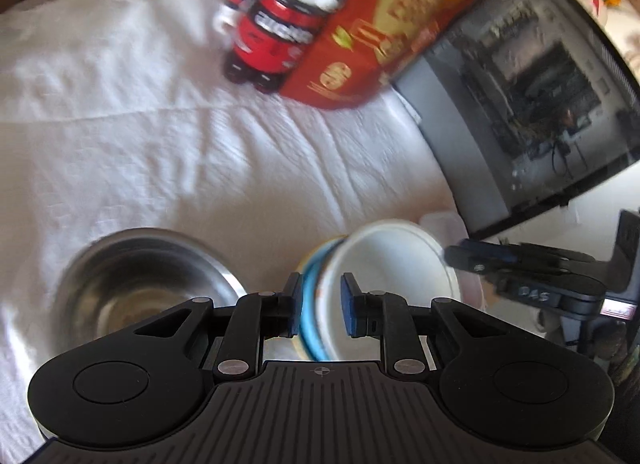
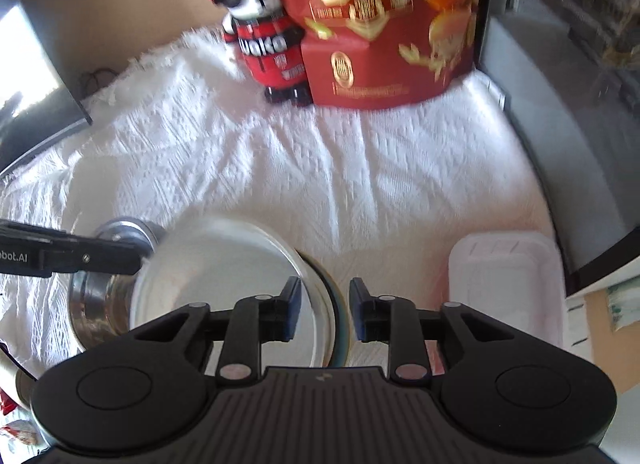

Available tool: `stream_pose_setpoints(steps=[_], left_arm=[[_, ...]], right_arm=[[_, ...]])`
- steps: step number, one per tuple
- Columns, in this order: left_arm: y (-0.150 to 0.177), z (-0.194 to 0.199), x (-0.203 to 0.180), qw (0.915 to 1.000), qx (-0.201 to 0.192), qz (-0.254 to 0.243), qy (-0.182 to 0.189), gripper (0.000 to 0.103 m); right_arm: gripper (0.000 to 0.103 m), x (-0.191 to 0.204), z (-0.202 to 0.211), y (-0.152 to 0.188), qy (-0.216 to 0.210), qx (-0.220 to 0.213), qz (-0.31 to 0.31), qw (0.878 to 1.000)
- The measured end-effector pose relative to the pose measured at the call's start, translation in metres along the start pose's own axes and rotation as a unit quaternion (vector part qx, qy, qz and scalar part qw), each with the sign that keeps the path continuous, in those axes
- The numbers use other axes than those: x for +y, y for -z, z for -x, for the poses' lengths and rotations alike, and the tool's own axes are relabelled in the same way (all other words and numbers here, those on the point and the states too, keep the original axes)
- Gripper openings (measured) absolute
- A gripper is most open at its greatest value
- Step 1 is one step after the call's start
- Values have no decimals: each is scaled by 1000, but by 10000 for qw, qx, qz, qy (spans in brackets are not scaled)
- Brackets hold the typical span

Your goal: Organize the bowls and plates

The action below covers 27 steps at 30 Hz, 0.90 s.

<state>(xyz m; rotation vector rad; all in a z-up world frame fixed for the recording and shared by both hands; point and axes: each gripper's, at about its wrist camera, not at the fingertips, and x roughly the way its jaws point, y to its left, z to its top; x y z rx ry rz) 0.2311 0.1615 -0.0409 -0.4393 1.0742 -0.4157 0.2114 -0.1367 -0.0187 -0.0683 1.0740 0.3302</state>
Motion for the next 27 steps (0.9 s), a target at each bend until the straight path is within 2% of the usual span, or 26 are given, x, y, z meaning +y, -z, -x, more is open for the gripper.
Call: stream_pose_setpoints(steps=[3, 5, 7, 10, 14, 19, 27], left_arm=[[6, 26, 30, 9986, -387, 255, -247, 22], [12, 40, 49, 9950, -630, 331, -704, 22], [18, 49, 68, 9899, -710, 426, -1153, 22], [29, 54, 95, 9847, -634, 699, -1463, 22], [47, 47, 114, 9799, -472, 981, -1672, 22], [65, 33, 127, 9747, -335, 1205, -1855, 25], [92, 11, 140, 9710, -205, 1833, -1524, 29]], right_arm=[[32, 9, 16, 0, 92, -327, 87, 9994], [32, 18, 23, 1, 15, -486, 136, 9987], [34, 30, 26, 4, -197, -526, 152, 9983], [37, 53, 23, 4, -505, -483, 268, 9972], [39, 88, 1, -10, -858, -131, 550, 9947], [43, 132, -45, -31, -926, 562, 1078, 9883], [43, 171, -115, -59, -697, 1485, 1637, 9728]])
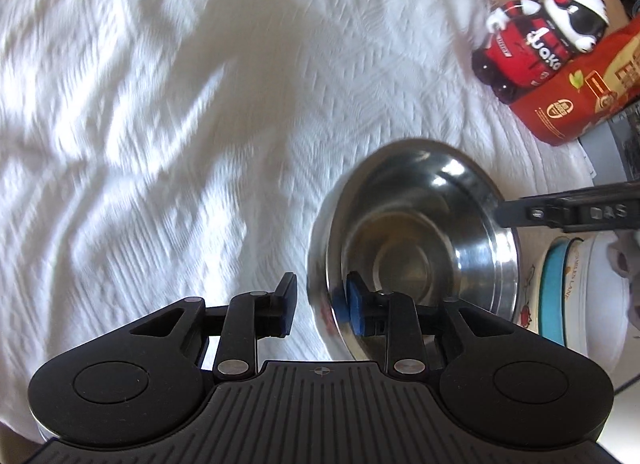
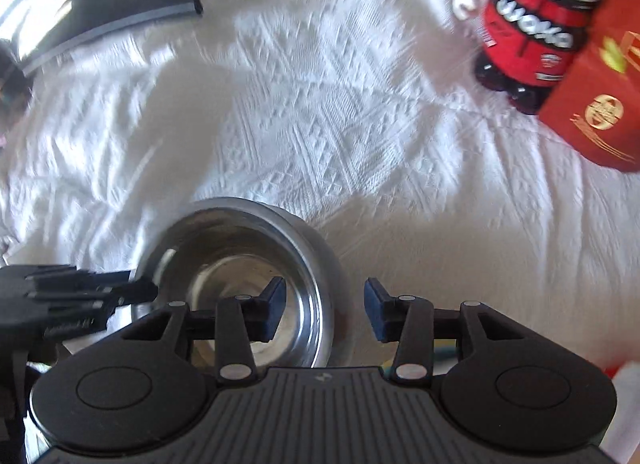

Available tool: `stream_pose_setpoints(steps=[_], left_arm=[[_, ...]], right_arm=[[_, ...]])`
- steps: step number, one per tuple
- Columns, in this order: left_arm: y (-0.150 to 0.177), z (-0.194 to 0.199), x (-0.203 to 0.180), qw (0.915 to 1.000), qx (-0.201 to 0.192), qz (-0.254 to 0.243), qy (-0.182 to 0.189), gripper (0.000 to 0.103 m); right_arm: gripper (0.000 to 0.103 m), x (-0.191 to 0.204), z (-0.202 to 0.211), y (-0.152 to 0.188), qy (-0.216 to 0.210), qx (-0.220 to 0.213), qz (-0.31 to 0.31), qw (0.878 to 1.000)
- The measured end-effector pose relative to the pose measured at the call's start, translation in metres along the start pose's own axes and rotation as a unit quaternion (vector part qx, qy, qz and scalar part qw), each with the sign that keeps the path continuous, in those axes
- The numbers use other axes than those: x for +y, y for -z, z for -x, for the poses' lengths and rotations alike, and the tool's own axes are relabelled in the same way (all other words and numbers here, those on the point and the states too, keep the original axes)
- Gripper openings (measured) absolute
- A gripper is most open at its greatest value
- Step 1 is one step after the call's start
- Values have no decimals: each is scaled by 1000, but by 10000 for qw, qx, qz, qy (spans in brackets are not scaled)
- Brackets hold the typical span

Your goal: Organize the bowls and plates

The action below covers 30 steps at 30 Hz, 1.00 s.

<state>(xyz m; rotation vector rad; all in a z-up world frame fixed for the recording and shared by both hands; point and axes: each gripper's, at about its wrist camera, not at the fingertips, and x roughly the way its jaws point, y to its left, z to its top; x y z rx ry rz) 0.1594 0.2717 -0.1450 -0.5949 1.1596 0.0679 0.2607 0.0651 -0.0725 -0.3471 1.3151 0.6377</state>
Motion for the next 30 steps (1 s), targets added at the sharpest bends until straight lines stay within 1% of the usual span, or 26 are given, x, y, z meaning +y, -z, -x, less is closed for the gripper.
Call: stream_pose_setpoints(steps=[2, 4, 6, 9, 10, 11, 14, 16, 20, 22, 25, 28, 30], left_arm=[[4, -7, 0, 9999, 101, 109, 72, 29], [8, -9, 1, 9995, 155, 229, 173, 35], [10, -11, 0, 9992, 130, 325, 197, 37], [11, -12, 1, 9987, 39, 482, 165, 37], [12, -11, 2, 9984, 0, 541, 154, 36], [11, -13, 2, 9980, -22, 612, 157, 36], [14, -19, 9, 9944, 22, 1012, 298, 33], [16, -21, 14, 9922, -2, 1180, 412, 33], [13, -22, 10, 9928, 85, 1149, 329, 35], [8, -23, 6, 9943, 106, 1030, 253, 37], [-1, -20, 11, 9946, 2, 1016, 199, 37], [-12, -18, 17, 9950, -49, 991, 70, 37], [-16, -19, 20, 9955, -1, 950, 30, 37]], right_arm=[[43, -1, -16, -10, -41, 292, 122, 9995], [43, -3, -33, -19, -66, 569, 169, 9982], [43, -6, -49, -25, -21, 827, 139, 9965], [43, -7, -67, -28, -126, 1160, 145, 9931], [46, -7, -72, -28, -187, 1253, 146, 9918], [46, -5, -76, -28, -210, 1298, 176, 9912], [47, 1, -82, -27, -129, 1318, 384, 9904], [52, 3, -85, -25, -131, 1348, 452, 9897], [54, 9, -87, -24, -18, 1347, 513, 9896], [55, 14, -88, -24, 46, 1320, 521, 9899], [55, 20, -89, -24, 142, 1275, 488, 9905], [55, 23, -91, -25, 68, 1231, 395, 9916], [55, 27, -92, -26, -11, 1215, 354, 9920]])
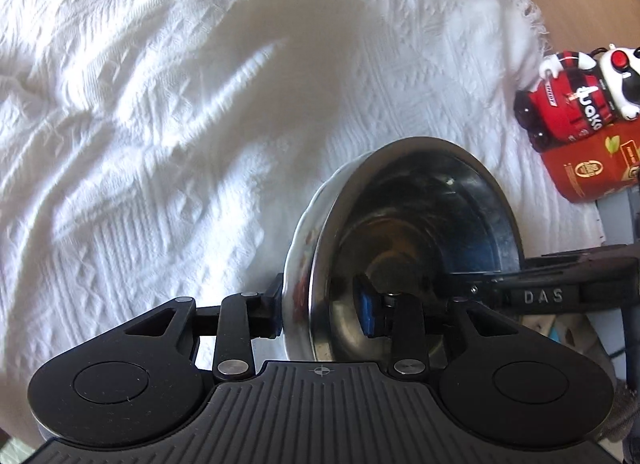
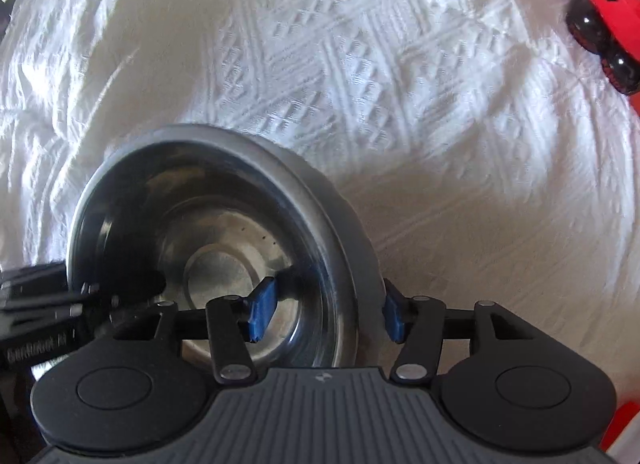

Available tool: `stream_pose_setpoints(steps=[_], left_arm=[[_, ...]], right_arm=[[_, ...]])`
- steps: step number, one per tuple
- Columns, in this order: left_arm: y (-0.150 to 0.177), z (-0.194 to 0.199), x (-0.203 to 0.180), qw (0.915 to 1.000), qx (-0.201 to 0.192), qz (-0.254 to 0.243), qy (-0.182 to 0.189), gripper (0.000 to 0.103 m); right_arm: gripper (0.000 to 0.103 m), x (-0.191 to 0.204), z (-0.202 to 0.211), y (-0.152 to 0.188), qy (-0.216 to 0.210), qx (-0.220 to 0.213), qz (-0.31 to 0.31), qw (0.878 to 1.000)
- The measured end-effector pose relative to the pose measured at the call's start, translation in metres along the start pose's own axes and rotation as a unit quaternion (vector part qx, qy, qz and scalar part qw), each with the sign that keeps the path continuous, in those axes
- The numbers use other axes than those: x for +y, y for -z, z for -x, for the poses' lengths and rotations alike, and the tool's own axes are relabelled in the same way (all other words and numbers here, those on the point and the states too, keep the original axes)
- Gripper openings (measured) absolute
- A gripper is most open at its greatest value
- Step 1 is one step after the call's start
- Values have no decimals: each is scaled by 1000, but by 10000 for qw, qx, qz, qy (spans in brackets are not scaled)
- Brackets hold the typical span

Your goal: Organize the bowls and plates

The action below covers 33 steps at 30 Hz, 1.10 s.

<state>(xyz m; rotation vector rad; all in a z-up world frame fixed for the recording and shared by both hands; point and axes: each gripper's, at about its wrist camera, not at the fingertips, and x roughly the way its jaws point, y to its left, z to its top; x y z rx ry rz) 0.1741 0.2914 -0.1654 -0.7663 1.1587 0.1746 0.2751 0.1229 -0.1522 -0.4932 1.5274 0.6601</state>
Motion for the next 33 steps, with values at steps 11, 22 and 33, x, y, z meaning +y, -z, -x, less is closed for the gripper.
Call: stream_pose_setpoints(steps=[11, 22, 33], left_arm=[[5, 7, -2, 9992, 45, -384, 90, 37], [-1, 90, -22, 9800, -1582, -1181, 234, 36], [38, 64, -131, 9692, -1154, -1996, 864, 32]], right_arm=[[56, 8, -1, 6, 73, -141, -191, 9997], [55, 3, 71, 45, 638, -1840, -441, 9799], [60, -56, 159, 124, 974, -3458, -825, 9296]])
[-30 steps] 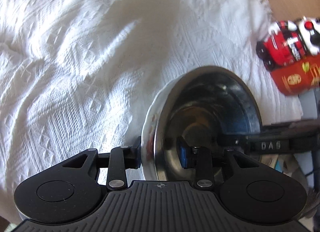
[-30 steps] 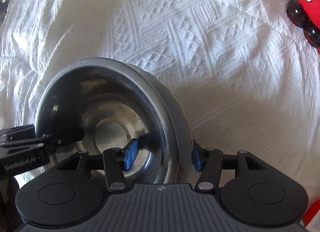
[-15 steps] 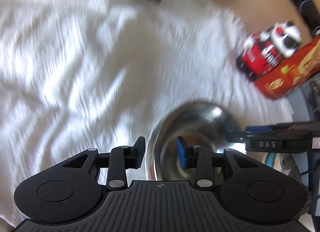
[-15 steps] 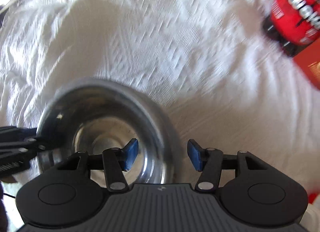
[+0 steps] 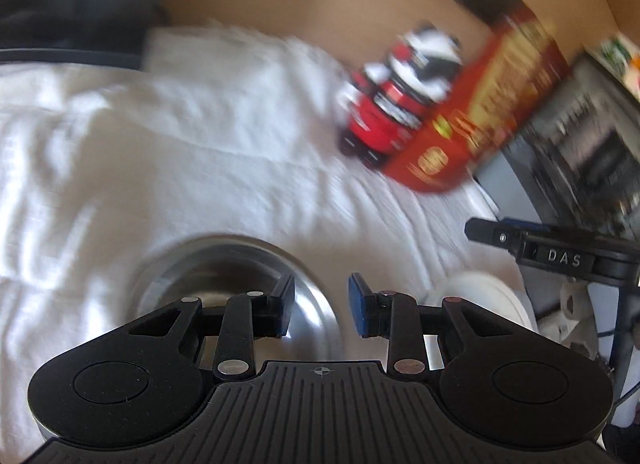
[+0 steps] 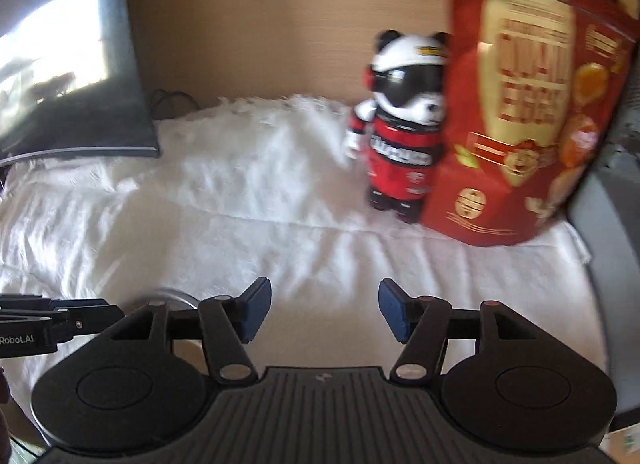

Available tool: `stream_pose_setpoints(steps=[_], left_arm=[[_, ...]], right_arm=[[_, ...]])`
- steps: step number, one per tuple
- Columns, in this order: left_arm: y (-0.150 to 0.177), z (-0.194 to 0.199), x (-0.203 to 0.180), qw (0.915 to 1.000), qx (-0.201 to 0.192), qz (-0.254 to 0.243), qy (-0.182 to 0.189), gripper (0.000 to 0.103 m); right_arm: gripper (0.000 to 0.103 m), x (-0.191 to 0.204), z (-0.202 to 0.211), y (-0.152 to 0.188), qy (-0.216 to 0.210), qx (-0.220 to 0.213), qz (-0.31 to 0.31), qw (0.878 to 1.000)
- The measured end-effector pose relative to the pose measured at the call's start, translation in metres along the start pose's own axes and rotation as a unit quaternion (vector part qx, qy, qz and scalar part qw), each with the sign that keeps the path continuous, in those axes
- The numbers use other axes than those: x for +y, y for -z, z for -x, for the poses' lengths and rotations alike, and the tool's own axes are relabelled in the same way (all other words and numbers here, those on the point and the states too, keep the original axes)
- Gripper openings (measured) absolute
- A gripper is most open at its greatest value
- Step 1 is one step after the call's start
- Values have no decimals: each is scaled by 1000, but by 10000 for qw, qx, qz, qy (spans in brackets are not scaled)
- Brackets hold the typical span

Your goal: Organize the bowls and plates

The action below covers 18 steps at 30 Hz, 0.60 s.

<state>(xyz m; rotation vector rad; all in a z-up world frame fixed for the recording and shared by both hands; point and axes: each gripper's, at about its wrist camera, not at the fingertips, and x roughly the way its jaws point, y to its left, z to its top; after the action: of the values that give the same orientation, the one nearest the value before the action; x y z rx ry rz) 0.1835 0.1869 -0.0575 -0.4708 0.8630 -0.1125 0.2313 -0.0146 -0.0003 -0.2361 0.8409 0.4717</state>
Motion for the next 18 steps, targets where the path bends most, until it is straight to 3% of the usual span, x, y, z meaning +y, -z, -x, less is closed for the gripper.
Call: stream_pose_setpoints(steps=[7, 12, 18], left_arm=[[23, -38, -67, 9978, 541, -357, 150, 32], [36, -52, -91, 9937, 600, -705, -631, 32], [38, -57, -93, 9914, 688, -650, -904, 32]], right_arm=[[60, -80, 27, 42, 125, 54, -249, 9996], [60, -101, 32, 76, -83, 261, -167, 9995], [60, -103, 8, 100, -325, 607, -106, 9976]])
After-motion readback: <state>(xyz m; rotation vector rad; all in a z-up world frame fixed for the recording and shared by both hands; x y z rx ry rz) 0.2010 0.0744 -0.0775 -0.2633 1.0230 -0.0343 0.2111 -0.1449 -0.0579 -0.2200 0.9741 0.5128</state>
